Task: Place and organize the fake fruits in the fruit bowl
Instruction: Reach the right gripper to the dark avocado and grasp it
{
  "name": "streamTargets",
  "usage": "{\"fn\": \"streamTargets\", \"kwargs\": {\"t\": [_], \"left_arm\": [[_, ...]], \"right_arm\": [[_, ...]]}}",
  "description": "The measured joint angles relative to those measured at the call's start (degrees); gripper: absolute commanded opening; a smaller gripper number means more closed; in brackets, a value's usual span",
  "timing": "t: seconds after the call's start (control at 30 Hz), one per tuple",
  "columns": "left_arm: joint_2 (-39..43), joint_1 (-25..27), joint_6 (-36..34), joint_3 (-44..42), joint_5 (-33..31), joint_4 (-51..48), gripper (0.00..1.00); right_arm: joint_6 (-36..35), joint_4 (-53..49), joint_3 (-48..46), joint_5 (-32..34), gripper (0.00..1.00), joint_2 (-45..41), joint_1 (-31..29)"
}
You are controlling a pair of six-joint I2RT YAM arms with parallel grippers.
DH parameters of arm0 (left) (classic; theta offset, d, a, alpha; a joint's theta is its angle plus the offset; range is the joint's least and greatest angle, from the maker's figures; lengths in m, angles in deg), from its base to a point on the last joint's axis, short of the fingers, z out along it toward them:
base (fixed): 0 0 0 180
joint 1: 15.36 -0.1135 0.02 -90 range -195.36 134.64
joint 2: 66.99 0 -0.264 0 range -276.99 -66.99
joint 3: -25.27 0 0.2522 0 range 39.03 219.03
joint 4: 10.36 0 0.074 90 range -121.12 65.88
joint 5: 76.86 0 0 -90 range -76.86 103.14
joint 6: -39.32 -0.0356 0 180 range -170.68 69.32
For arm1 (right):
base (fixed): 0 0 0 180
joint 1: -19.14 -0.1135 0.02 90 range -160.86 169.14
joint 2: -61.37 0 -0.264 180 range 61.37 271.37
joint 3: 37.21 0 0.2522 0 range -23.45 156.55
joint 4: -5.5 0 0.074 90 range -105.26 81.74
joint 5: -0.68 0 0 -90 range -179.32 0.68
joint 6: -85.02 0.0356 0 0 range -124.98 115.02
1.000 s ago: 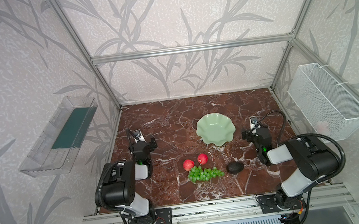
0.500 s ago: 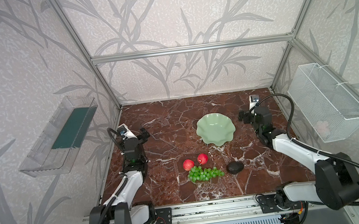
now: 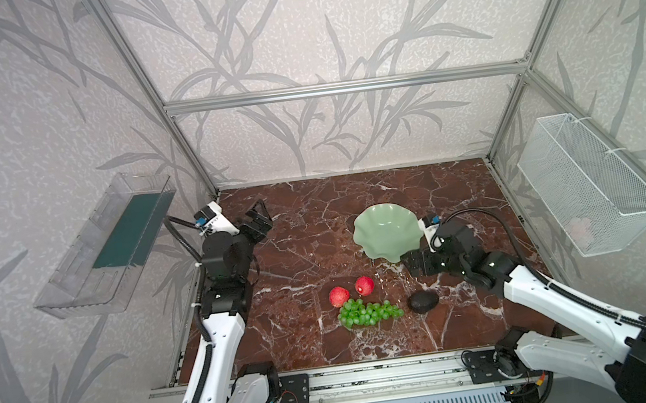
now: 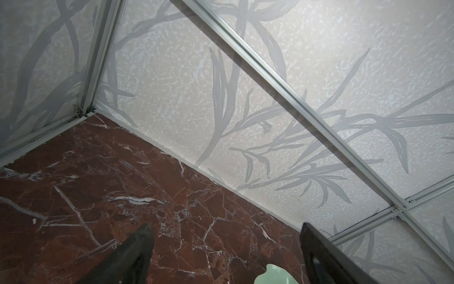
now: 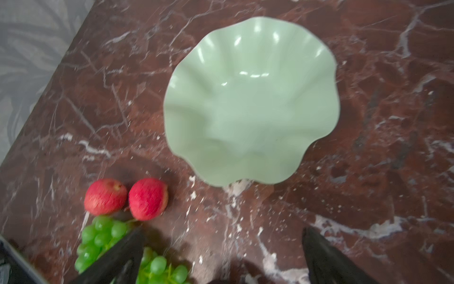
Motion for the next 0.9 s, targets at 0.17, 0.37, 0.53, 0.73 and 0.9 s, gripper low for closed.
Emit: {"fn": "streamTargets", "kwargs": {"t": [0.17, 0.37, 0.53, 0.73, 0.9], "left_arm": [[0.74, 0.00, -4.74, 6.80, 0.83, -17.05, 0.93], [-0.04, 0.00, -11.23, 8.52, 0.50, -28.57, 0.93], [0.04, 0.00, -13.99, 8.22, 0.02, -31.08, 0.93], [1.31, 0.00, -15.43, 6.38, -1.09, -31.61, 0.93], [2.93, 0.00, -15.93, 5.79, -1.86, -31.58, 0.93]], "right_arm": [[11.32, -8.28, -3.89, 9.77, 0.99, -3.15, -9.75], [24.48, -12.92, -10.91, 14.62, 0.99, -6.88, -14.75], [32.04, -11.13, -13.90, 14.34, 0.99, -8.94, -15.32], [38.14, -5.25, -16.35, 11.32, 0.99, -8.22, -15.45], [40.61, -0.72, -17.05, 9.51, 0.99, -4.79, -15.56]]}}
